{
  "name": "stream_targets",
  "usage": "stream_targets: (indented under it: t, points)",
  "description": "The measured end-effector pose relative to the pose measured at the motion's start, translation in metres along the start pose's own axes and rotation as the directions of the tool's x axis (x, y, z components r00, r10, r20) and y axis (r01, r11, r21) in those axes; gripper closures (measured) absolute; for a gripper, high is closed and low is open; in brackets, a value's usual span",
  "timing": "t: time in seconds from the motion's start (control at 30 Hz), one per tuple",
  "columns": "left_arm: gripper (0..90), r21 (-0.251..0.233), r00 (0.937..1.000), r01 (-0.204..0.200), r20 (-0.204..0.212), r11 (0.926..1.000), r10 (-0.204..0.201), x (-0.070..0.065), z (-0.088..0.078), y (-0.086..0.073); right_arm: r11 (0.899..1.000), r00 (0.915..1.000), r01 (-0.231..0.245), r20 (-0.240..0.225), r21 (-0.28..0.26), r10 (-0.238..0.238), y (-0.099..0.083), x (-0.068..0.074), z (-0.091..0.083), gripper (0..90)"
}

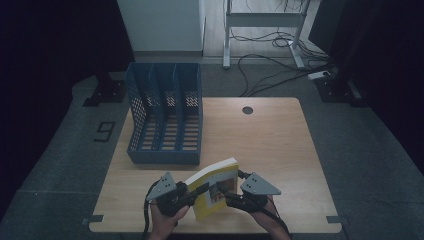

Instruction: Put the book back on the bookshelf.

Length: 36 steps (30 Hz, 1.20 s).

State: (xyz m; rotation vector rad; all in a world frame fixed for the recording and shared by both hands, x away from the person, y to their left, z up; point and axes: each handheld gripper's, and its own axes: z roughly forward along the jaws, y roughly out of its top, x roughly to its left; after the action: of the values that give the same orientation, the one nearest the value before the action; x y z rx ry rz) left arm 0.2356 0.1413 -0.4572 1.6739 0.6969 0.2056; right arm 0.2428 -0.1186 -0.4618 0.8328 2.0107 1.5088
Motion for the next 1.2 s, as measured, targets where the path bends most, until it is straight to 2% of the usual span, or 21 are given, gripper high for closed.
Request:
stream_targets:
  t: [0.17,0.23,0.37,0.5,0.53,0.63,0.8,1.07,1.2]
  points:
    - [74.7,-0.006,0.9989,-0.039,-0.025,0.9992,0.038,-0.004,-0.001,-0.001,1.000,1.0000,0.005,-0.008,0.006,-0.005,0.000,0.000,0.000,31.6]
    - [75.1,-0.007,0.9988,-0.042,-0.025,0.9991,0.042,-0.005,-0.001,-0.001,1.000,0.9999,0.007,-0.012,0.008,-0.007,0.000,-0.001,-0.001,31.7]
    - [75.5,-0.022,0.9996,-0.018,-0.020,0.9996,0.018,-0.001,-0.005,0.001,1.000,0.9997,0.009,-0.023,-0.001,-0.009,0.000,-0.001,-0.003,32.3]
    - [75.6,-0.054,0.9987,0.008,-0.050,0.9985,-0.010,0.005,-0.013,0.004,1.000,0.9991,0.002,-0.042,-0.031,-0.003,0.003,-0.003,-0.008,32.2]
    - [75.6,-0.073,0.9970,0.013,-0.075,0.9972,-0.019,0.009,-0.019,0.006,0.999,0.9992,0.002,-0.040,-0.036,-0.003,0.003,-0.004,-0.009,32.2]
    - [75.5,-0.092,0.9964,0.023,-0.079,0.9955,-0.030,0.013,-0.024,0.008,0.999,0.9993,0.000,-0.036,-0.032,-0.001,0.002,-0.005,-0.009,32.2]
    - [75.6,-0.146,0.9965,0.043,-0.065,0.9884,-0.053,0.018,-0.038,0.014,1.000,0.9996,-0.002,-0.029,0.005,0.002,-0.004,-0.007,-0.002,31.8]
    - [75.4,-0.177,0.9948,0.061,-0.069,0.9824,-0.074,0.022,-0.049,0.018,0.999,0.9997,-0.007,-0.022,0.045,0.008,-0.011,-0.010,0.005,31.4]
    - [75.3,-0.189,0.9925,0.065,-0.090,0.9798,-0.083,0.024,-0.055,0.021,0.997,0.9996,-0.021,-0.019,0.077,0.022,-0.018,-0.015,0.010,30.7]
